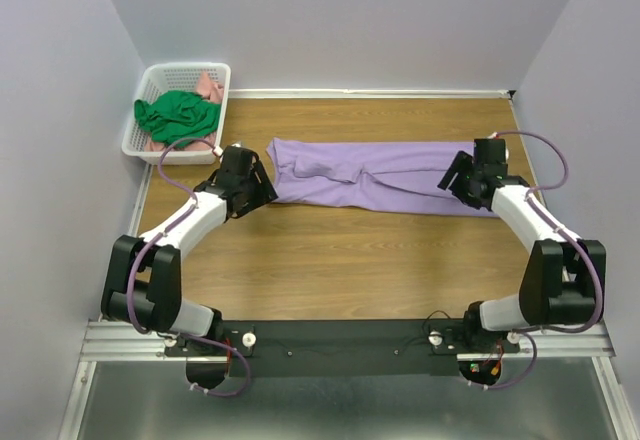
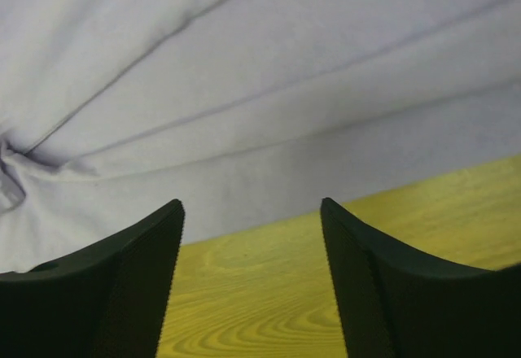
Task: Fold and stack the t-shirts
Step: Fold the tshirt
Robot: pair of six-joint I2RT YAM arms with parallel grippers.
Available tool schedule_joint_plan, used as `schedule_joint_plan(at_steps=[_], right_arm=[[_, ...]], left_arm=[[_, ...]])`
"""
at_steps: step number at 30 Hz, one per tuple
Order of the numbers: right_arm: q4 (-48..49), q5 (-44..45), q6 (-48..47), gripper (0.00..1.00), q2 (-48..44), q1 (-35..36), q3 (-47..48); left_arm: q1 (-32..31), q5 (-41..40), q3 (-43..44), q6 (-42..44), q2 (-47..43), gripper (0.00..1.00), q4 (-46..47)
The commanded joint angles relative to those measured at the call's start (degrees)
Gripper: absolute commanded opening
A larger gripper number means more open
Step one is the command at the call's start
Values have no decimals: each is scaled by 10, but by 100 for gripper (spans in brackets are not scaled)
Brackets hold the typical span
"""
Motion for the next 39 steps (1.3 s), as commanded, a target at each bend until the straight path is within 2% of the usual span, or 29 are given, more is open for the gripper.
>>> schedule_joint_plan(at_steps=[1,3,5,8,12,20,30,34,35,39], right_arm=[[-20,24,41,80,-16,-39,-28],[-11,-3,52,83,-18,-72,-41],[7,-21,59,83,-21,-117,-57],[38,-101,71,83,-24,-173,-80],[80,-150,88,83,-21,-221,-103],[95,-173,136,83,-43,-330,-147],[116,-156,138,83,-22,-346,-154],[116,-141,130,82,-13,-350,-162],[116,-140,129,82,-9,-350,-162],[116,-147,128,80,10,-351,-162]], left_arm=[[1,26,-7,-69,-11,73,63],[2,41,-15,-80,0,73,77],[2,44,-25,-94,9,73,95],[4,32,-48,-110,16,72,127],[4,40,-63,-126,25,70,157],[4,50,-65,-146,66,70,198],[4,34,-75,-151,100,63,235],[4,34,-78,-150,115,54,255],[4,33,-82,-150,118,47,258],[5,31,-85,-147,120,27,264]])
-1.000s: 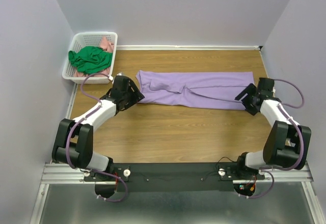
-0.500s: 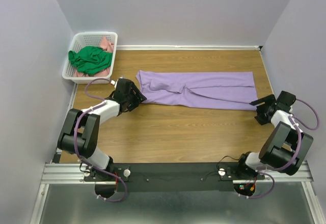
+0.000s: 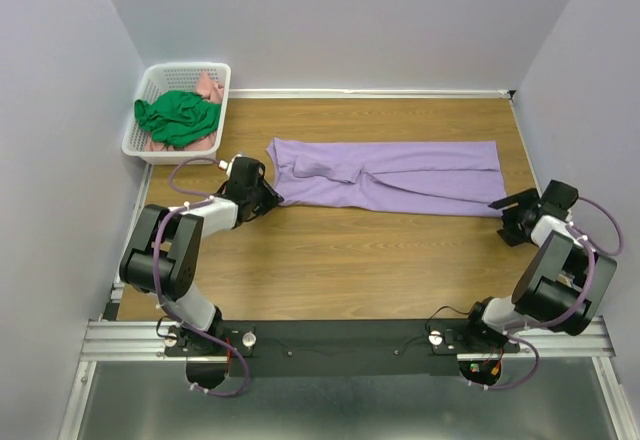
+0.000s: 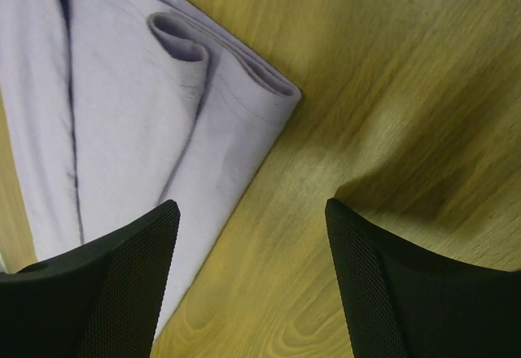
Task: Fold and stack the t-shirts
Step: Fold the tshirt
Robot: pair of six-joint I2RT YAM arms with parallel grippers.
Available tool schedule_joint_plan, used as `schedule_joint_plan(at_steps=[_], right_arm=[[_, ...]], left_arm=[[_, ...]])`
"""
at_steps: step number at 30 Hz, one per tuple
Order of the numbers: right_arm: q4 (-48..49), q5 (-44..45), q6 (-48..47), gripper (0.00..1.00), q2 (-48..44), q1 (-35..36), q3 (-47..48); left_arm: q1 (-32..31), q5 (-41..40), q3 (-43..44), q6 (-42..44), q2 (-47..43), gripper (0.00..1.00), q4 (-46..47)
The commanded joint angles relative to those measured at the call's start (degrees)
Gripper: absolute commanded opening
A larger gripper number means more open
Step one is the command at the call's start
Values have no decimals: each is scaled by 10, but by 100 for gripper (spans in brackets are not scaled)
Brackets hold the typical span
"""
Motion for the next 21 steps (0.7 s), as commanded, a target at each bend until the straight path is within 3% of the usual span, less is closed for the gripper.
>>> schedule_joint_plan(at_steps=[1,2,4,16,20,21], right_arm=[[9,12,-7,79,23,-8,-12],[12,16,-9,75,26,-8,-11],[20,19,-10,68,39,-10,-11],[64,37,-7,48,91,-16,-18],[65,38,-12,34,97,-27,-23],[65,38,-15,23,97,-29,-23]], left_arm=[[4,-18,-11,2,7,15,20],[4,-23,-13,2,5,5,19],[4,-26,-15,3,5,0,15],[17,-48,-31,11,-44,0,-31],[27,-45,-53,9,-58,0,-38],[30,-45,-56,9,-64,0,-39]])
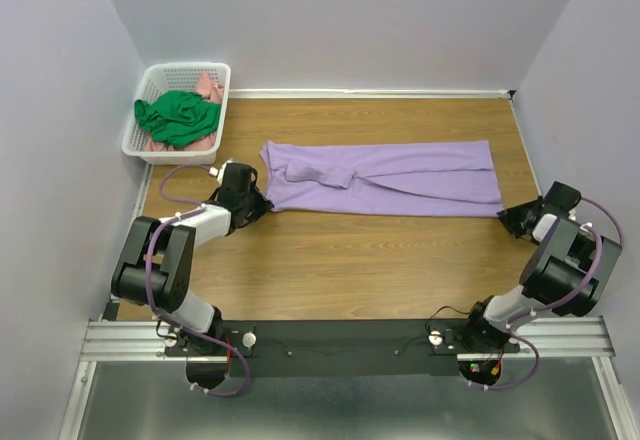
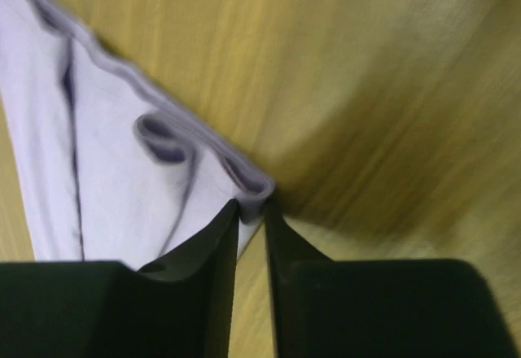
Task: Fold and stack the t-shirts
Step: Fold the tshirt
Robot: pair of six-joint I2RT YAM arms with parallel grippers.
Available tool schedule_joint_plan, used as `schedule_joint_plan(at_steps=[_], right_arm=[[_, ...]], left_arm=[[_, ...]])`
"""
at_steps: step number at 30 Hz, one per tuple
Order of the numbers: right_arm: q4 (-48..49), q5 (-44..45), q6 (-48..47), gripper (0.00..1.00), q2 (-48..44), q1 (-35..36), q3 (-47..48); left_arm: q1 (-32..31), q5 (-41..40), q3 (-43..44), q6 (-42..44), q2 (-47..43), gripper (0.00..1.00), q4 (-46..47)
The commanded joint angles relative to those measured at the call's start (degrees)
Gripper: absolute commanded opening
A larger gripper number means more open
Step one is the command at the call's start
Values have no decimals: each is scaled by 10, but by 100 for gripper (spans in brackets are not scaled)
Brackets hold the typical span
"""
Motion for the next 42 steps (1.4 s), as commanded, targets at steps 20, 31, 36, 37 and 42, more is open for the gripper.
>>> schedule_joint_plan(at_steps=[20,31,36,37,42], right_arm=[[-106,51,-40,38,-45,-19,-42],[-167,42,-35,80,-135,19,15],[-184,42,-21,85,-147,67,47],[-184,42,-16,85,-145,73,48],[-161,35,2,85,-122,98,55]], left_arm=[[51,-24,-89,20,-126,31,-80],[51,-36,-43,52,-166,63,-165],[51,-110,18,99,-197,64,-257],[51,-118,28,106,-199,64,-257],[51,-159,67,145,-209,64,-271]])
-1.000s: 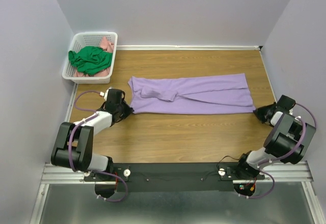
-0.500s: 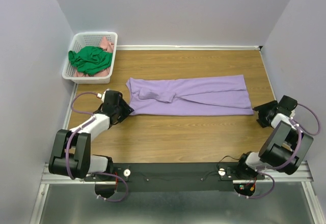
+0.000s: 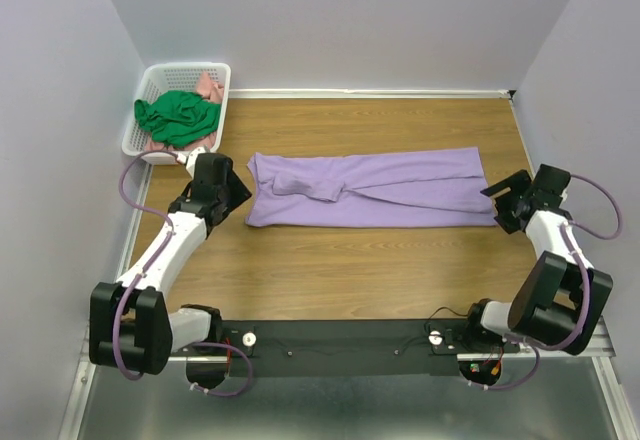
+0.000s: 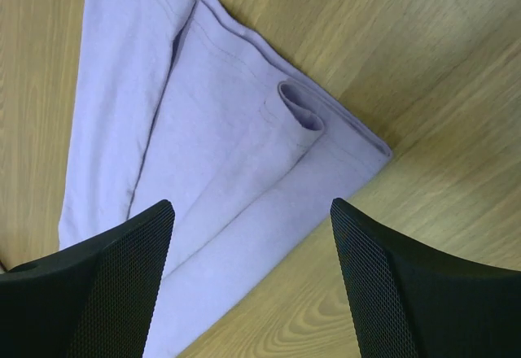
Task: Fold and stack the t-shirts
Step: Fold the tshirt
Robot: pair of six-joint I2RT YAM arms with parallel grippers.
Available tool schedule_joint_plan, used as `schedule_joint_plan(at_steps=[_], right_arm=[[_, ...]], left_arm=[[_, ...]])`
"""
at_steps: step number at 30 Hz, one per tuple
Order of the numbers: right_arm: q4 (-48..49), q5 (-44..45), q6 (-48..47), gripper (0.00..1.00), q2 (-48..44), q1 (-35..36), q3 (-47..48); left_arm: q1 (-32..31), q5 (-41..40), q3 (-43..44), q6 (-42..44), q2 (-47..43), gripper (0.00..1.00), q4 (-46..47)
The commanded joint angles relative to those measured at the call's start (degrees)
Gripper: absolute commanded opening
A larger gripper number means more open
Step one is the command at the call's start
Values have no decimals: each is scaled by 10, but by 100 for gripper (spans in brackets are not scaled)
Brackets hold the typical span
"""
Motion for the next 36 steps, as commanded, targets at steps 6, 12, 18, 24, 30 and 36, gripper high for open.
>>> schedule_joint_plan(at_steps=[6,12,18,24,30,36], right_arm=[[50,-11,42,84,71,17,4],[102,-13,59,80,111,18,-10],[115,-2,57,79,131,18,-2],[133,-5,68,79,153,18,4],[140,-27,82,79,166,18,31],[143,-45,111,78,181,19,70]], left_arm=[[3,-92,13,92,-17,64,-1],[3,-58,-12,106,-20,64,35],[3,-55,-30,113,-22,64,57],[4,-53,-30,114,-19,64,64],[3,-60,-31,109,-18,64,61],[3,-63,-30,109,-14,63,61]])
